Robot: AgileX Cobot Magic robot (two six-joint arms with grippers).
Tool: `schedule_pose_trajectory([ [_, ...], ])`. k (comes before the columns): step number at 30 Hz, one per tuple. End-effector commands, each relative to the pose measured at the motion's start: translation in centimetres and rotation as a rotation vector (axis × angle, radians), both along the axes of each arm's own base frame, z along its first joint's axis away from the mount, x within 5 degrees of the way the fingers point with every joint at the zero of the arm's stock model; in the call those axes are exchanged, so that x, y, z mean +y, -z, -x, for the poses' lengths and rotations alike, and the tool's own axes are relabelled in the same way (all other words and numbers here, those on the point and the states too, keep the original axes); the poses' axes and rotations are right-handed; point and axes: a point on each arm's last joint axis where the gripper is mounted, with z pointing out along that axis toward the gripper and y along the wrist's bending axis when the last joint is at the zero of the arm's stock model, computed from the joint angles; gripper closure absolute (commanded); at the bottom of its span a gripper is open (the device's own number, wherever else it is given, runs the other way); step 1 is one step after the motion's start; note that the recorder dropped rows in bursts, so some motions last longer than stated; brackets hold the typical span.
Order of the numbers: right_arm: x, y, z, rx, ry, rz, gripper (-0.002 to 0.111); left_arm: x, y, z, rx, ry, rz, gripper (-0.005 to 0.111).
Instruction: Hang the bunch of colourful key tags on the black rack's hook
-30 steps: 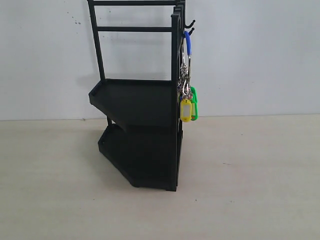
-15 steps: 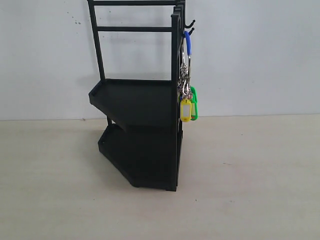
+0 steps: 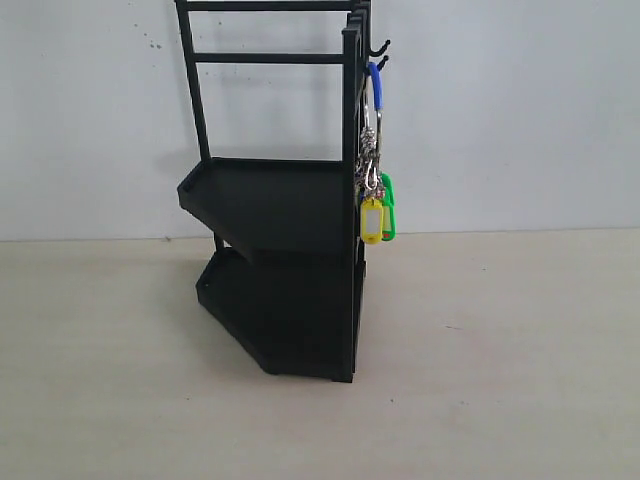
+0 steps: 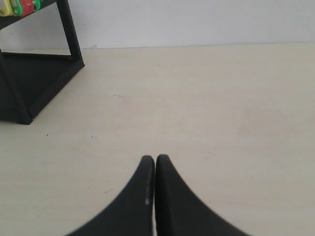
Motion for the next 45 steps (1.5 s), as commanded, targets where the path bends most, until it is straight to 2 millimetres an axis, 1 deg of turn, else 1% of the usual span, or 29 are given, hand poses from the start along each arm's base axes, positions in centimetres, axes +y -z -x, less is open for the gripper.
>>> schedule_pose_trajectory([
  [1, -0.03, -0.02, 0.03, -0.003, 0.007, -0.003, 0.108, 0.0, -0.19, -0.02, -0.019, -0.005, 0.017, 0.102],
  [45, -0.02, 0.05, 0.06, 0.005, 0.011, -0.021, 0.108, 0.0, -0.19, -0.02, -0.019, -0.005, 0.017, 0.102],
])
